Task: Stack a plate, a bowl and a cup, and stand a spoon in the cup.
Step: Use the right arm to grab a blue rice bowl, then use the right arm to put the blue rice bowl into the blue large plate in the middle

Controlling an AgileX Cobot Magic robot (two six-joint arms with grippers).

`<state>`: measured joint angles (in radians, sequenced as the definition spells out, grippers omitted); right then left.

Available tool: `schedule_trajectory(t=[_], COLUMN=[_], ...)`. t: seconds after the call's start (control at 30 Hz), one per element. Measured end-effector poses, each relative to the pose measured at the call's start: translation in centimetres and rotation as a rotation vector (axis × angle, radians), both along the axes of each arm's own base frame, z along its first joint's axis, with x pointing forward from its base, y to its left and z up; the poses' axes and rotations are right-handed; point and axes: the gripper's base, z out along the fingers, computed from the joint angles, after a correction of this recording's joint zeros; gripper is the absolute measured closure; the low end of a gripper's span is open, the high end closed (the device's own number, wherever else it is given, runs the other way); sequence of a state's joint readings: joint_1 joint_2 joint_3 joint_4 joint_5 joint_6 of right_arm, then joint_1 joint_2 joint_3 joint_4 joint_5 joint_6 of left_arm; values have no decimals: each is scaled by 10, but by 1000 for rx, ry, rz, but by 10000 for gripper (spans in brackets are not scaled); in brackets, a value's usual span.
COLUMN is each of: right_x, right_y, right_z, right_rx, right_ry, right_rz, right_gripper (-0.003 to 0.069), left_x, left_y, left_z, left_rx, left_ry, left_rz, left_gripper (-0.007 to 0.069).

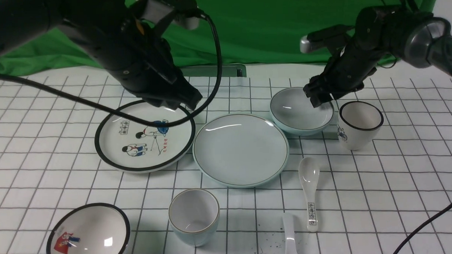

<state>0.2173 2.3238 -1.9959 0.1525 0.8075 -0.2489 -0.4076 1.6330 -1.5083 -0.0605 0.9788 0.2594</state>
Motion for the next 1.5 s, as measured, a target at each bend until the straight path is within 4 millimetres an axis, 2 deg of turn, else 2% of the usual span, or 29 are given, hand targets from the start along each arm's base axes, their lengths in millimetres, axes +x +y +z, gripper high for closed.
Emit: schedule_trajectory(t=[0.03, 0.1, 0.13, 0.2, 0.23, 0.3, 0.37, 0.47, 0.5, 0.67, 0.7, 0.73, 0.77, 0.87, 0.97, 1.03, 1.13, 1.17, 1.27, 1.5], right_x=[0, 1, 1, 1, 1, 4, 6, 6, 6, -9, -10, -20, -26, -41, -53, -63, -67, -66, -60, -50], right_y=[0, 1, 1, 1, 1, 3, 4, 6, 6, 18, 18, 22, 25, 36, 51, 72, 90, 99, 104, 105], right_z=[0, -8, -8, -7, -7, 5, 18, 40, 41, 103, 105, 125, 133, 146, 140, 120, 97, 80, 57, 28], right_rx=[0, 3, 5, 10, 10, 32, 40, 37, 39, 171, 178, 215, 225, 230, 221, 211, 207, 209, 215, 188], right_ry=[0, 14, 15, 11, 11, -11, -23, -20, -11, -18, -17, -26, -32, -29, 10, 68, 83, 67, 36, 45], right_rz=[0, 1, 1, 0, 0, -4, 0, 29, 35, 151, 154, 188, 208, 254, 312, 367, 388, 381, 345, 309], right_gripper=[221, 290, 298, 419, 429, 529, 583, 585, 584, 585, 585, 585, 585, 585, 585, 585, 585, 585, 585, 585], left_x=[0, 2, 2, 3, 3, 3, 3, 5, 5, -3, -5, -12, -18, -35, -50, -63, -70, -72, -72, -68], left_y=[0, 0, 0, 0, 0, 1, 2, 5, 6, 17, 18, 22, 25, 32, 38, 43, 46, 46, 46, 44], left_z=[0, -3, -3, -4, -4, -4, -4, -4, -4, 14, 17, 28, 35, 45, 46, 40, 28, 18, 5, -2], left_rx=[0, 12, 13, 16, 16, 27, 46, 78, 81, 92, 88, 70, 53, 25, 13, 1, -6, -6, 2, -3], left_ry=[0, 4, 3, 5, 5, 0, -8, -17, -18, -78, -85, -113, -131, -161, -175, -189, -196, -192, -166, -147], left_rz=[0, -1, -1, -1, -1, -2, -3, 16, 18, 112, 117, 136, 151, 168, 172, 169, 163, 159, 160, 177], left_gripper=[652, 652, 652, 652, 652, 652, 652, 652, 652, 652, 652, 652, 652, 652, 652, 652, 652, 652, 652, 649])
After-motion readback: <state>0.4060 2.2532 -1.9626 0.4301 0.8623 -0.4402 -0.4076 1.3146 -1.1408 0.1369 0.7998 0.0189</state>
